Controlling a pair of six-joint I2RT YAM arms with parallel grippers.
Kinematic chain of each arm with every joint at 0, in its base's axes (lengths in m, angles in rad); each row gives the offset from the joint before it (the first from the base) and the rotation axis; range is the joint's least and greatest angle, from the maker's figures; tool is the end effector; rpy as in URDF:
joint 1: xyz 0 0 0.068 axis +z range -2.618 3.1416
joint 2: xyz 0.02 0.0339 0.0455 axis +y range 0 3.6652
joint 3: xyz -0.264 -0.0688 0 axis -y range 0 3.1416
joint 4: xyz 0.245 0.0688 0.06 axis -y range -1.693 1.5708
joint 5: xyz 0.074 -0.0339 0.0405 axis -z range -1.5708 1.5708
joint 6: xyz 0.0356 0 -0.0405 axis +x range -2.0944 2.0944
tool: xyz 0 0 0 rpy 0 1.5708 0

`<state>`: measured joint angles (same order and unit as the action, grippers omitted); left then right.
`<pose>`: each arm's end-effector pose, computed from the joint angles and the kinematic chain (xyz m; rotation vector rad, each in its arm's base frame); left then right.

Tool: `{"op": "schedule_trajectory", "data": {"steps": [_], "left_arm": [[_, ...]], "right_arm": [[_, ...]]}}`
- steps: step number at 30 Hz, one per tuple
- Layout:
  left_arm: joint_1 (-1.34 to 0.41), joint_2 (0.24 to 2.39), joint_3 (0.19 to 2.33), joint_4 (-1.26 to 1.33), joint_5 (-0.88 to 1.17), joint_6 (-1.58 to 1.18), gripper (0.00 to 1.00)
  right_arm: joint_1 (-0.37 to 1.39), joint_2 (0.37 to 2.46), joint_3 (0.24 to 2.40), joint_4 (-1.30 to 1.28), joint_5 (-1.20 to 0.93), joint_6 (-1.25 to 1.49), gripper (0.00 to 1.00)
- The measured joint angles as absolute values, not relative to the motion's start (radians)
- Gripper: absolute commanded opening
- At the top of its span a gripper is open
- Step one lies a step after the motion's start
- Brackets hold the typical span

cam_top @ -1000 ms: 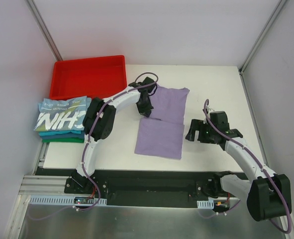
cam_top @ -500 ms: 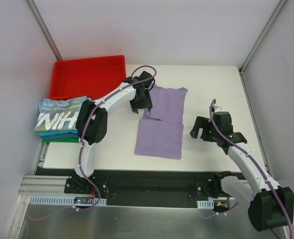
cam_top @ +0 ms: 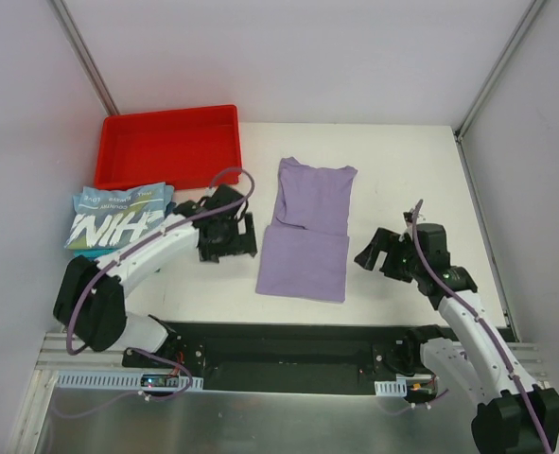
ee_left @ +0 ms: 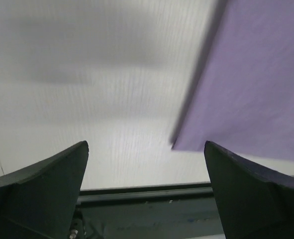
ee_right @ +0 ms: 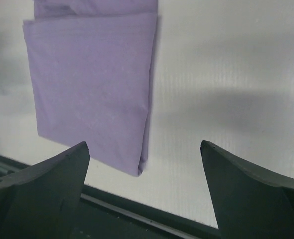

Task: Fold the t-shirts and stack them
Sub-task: Fold the folded rectangular tshirt in 1/3 of the way, then grab one side of the 2/3 rectangular tshirt with both arms

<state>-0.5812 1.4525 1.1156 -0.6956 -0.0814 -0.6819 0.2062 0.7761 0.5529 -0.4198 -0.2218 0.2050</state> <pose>0.2490 -0.1601 0.2573 -0.1624 2.6346 -0.3431 0.1656 0.0426 0.2375 -0.1257 2.2328 0.4715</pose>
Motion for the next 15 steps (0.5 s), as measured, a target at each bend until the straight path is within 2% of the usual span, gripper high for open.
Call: {"op": "schedule_trajectory", "data": {"steps": [2, 5, 11, 13, 15], "left_arm": [[-0.581, 1.373, 0.957, -0.651, -0.017, -0.679, 0.98], [-0.590, 1.308, 0.786, -0.575, 0.105, -0.681, 0.91], [-0.624, 1.319, 0.686, -0.422, 0.236, -0.710, 0.75], [-0.630, 1.348, 0.686, -0.374, 0.255, -0.720, 0.69], [-0.636, 1.383, 0.687, -0.344, 0.263, -0.726, 0.55]], "right_arm": [[0.227, 0.771, 0.513, -0.419, -0.267, 0.242, 0.96], [0.294, 0.772, 0.442, -0.412, -0.308, 0.298, 0.96], [0.427, 0.814, 0.339, -0.352, -0.331, 0.416, 0.99], [0.439, 0.830, 0.329, -0.313, -0.336, 0.452, 1.00], [0.447, 0.843, 0.323, -0.273, -0.335, 0.482, 0.95]]}}
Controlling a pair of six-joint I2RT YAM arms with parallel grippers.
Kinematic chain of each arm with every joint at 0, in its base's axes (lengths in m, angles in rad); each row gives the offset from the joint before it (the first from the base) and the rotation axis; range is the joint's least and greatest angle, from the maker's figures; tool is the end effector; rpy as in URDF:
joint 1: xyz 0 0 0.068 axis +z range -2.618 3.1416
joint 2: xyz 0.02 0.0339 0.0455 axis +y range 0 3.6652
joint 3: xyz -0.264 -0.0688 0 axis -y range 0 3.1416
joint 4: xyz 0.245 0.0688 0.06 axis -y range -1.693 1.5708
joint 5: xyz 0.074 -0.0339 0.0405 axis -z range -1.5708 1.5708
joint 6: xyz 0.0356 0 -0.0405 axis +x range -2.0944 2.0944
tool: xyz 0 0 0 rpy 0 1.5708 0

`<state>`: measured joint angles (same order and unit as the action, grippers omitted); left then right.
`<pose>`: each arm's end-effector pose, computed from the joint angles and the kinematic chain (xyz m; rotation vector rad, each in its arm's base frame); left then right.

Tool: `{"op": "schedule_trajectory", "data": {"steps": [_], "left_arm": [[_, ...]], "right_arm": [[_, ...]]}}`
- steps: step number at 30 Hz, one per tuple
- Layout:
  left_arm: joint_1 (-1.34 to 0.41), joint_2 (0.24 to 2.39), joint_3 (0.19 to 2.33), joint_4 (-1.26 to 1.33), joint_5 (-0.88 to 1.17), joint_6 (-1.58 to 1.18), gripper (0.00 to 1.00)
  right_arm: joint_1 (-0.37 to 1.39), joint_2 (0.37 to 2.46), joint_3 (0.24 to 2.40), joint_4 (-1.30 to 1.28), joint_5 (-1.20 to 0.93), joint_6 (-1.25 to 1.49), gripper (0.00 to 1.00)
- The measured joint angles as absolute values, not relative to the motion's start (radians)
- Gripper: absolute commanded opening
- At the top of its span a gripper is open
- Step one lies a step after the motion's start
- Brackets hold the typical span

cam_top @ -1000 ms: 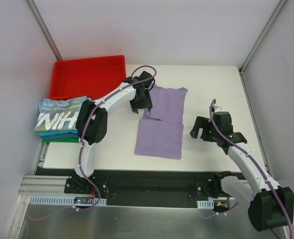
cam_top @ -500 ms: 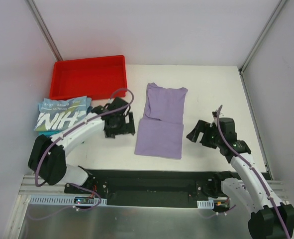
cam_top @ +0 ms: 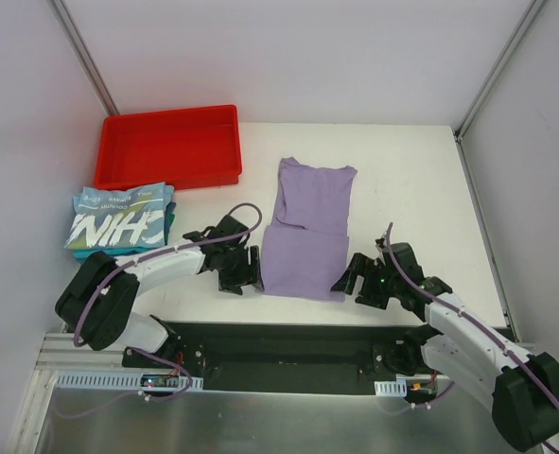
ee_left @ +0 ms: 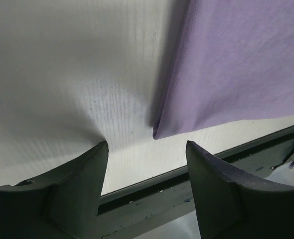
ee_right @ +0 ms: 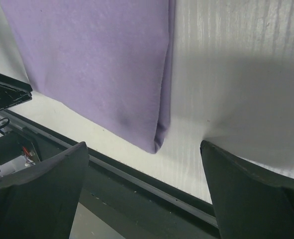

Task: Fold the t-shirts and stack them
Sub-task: Grab one side of the 2/3 rectangular tshirt with both arms

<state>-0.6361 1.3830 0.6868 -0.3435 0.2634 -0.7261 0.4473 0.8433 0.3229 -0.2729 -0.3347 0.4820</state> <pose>0.1973 -0.1572 0.1683 -0.0251 2.7933 -0.7653 0.1413 0.0808 0.1642 -0.1278 2.4678 0.8248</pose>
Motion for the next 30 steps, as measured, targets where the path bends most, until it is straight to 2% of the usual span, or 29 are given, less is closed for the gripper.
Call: {"op": "schedule_trajectory", "data": {"steps": [3, 12, 18, 21, 27, 30], "left_arm": [[-0.636, 1.432, 0.692, -0.318, 0.289, -0.746, 0.45], [-0.643, 1.522, 0.726, -0.285, 0.331, -0.783, 0.25], [-0.643, 1.567, 0.744, -0.268, 0.340, -0.804, 0.01], [-0.643, 1.571, 0.744, -0.266, 0.342, -0.807, 0.00], [-0.643, 1.592, 0.759, -0.266, 0.362, -0.820, 0.00], [-0.643, 1.587, 0.758, -0.266, 0.359, -0.823, 0.00]], "right_arm": [[0.454, 0.861, 0.323, -0.256, -0.331, 0.507, 0.87], [0.456, 0.895, 0.309, -0.245, -0.334, 0.564, 0.62], [0.458, 0.929, 0.304, -0.220, -0.335, 0.579, 0.47], [0.461, 0.962, 0.303, -0.202, -0.340, 0.588, 0.36], [0.464, 1.035, 0.298, -0.157, -0.362, 0.602, 0.00], [0.469, 1.047, 0.298, -0.146, -0.371, 0.593, 0.00]]}}
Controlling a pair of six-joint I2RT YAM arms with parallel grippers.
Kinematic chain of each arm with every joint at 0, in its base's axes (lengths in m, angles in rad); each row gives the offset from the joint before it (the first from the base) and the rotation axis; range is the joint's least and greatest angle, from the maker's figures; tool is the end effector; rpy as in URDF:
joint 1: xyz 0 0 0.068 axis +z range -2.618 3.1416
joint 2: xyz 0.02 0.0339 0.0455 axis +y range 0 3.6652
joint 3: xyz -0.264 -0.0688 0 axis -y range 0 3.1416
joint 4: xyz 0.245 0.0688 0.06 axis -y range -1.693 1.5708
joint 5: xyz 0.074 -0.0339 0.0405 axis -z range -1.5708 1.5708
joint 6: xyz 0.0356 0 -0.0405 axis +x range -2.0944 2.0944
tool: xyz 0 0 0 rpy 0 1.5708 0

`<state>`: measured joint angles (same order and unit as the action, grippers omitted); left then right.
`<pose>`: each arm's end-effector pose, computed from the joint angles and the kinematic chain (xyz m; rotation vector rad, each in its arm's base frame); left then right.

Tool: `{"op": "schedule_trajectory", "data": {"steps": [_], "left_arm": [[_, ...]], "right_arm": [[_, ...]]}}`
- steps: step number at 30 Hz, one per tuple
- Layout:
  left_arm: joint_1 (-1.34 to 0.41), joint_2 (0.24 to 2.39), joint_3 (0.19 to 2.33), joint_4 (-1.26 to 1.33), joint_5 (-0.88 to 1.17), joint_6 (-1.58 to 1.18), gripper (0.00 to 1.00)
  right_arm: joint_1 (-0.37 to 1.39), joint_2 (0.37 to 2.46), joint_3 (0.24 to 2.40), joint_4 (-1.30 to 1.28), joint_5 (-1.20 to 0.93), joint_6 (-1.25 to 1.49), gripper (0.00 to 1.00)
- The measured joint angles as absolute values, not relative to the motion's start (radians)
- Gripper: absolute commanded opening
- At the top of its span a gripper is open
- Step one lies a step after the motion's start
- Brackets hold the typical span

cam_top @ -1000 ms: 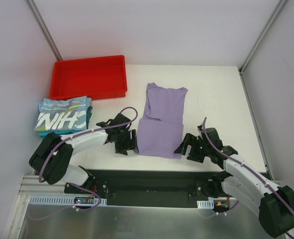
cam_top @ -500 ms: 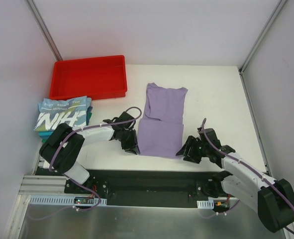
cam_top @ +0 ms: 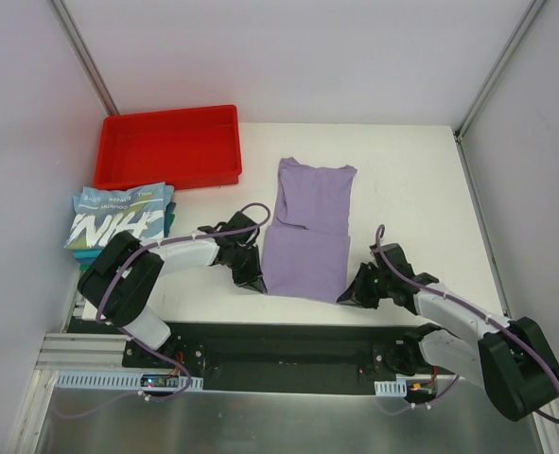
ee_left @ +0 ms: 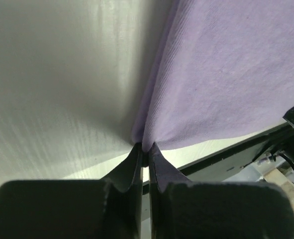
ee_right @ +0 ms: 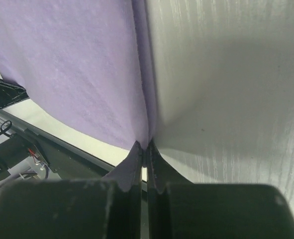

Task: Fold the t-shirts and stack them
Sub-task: Grab one side of the 2/3 rectangular tshirt with both arms, then fold the long partially folded tshirt into a neat square

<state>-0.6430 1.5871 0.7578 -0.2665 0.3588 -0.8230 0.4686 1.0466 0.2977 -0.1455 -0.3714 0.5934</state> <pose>0.2191 -0.1798 0.1419 -0.1339 2.9015 -0.8611 0.1505 0.0907 0.1356 -0.0093 2.6071 0.8848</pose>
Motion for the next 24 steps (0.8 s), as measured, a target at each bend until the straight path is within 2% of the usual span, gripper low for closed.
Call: {"op": "schedule_trajectory", "data": {"steps": [6, 17, 24], "left_arm": [[-0.654, 1.484, 0.747, -0.332, 0.292, -0.819, 0.00], [-0.656, 1.029, 0.752, -0.616, 0.232, -0.772, 0.00], [-0.656, 0.871, 0.836, -0.704, 0.245, -0.733, 0.00]], "right_arm": [[0.472, 1.011, 0.317, -0.228, -0.459, 0.535, 0.00], [0.476, 0.856, 0.517, -0.621, -0.825, 0.396, 0.00], [0.477, 0.765, 0.577, -0.730, -0.958, 0.395, 0.00]]}}
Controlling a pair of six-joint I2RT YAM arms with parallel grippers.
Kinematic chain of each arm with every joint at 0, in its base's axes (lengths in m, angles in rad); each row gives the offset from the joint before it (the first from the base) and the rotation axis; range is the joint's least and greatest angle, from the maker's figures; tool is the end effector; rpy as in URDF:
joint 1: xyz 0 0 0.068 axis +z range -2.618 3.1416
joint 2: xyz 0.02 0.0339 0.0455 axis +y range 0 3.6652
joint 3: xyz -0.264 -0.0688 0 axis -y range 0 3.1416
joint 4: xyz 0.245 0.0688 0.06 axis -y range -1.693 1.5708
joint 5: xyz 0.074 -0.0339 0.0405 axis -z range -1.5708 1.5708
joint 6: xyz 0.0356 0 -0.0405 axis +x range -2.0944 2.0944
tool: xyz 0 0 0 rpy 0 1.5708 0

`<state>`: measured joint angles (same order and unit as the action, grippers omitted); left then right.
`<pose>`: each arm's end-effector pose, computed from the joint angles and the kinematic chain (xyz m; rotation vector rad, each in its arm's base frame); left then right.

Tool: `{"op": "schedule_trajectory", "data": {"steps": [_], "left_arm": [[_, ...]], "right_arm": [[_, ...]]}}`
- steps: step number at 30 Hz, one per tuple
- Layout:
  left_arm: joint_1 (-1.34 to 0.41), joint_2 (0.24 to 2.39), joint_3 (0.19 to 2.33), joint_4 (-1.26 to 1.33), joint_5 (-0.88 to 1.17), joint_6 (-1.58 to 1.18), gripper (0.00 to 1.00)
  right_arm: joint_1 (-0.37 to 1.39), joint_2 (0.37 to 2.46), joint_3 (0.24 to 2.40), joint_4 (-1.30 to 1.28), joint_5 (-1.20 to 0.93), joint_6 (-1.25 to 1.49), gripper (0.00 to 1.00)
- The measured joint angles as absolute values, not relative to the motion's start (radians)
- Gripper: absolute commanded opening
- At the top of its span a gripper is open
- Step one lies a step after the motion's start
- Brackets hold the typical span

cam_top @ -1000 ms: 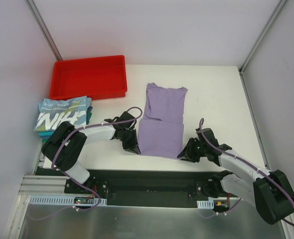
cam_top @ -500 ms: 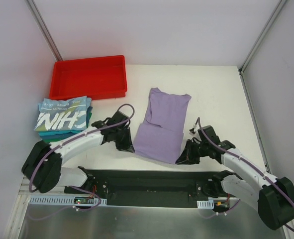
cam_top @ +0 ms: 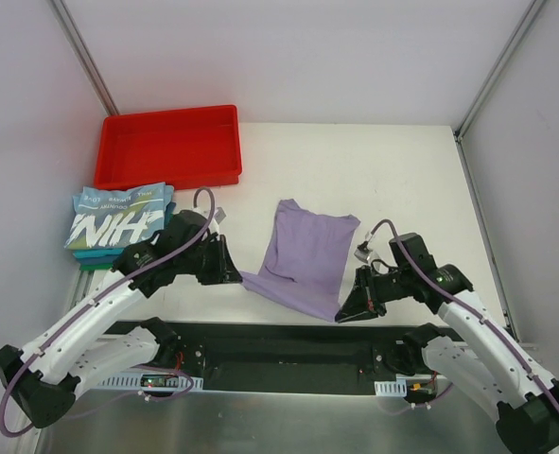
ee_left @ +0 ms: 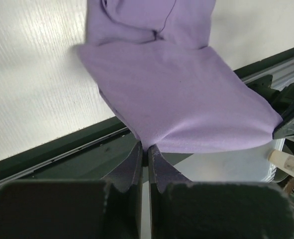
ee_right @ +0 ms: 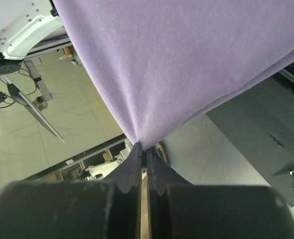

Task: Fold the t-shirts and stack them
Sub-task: Fold the long partially folded tshirt into a neat square

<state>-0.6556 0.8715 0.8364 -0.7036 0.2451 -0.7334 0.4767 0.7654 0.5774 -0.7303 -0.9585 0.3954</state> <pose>0.1353 -0.1149 0.2938 0.0386 2.4923 -0.9394 0.1100 0.0896 0.2345 -0.5460 2.5040 1.5496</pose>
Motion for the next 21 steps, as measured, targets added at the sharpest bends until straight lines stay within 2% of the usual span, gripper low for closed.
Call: {"op": "schedule_trajectory", "data": {"steps": [6, 13, 21], "left_arm": [[-0.656, 0.893, 0.942, -0.739, 0.186, -0.712, 0.00], [-0.657, 1.093, 1.121, -0.730, 0.082, -0.687, 0.00], [-0.587, 1.354, 1.317, -0.693, 0.092, -0.631, 0.00]], "right_arm": [[0.407, 0.782, 0.635, -0.748, -0.985, 0.393, 0.00], [0.277, 0.927, 0.691, -0.762, -1.015, 0.331, 0.00], [0.127, 1.012, 0.787, -0.760, -1.034, 0.269, 0.00]]}}
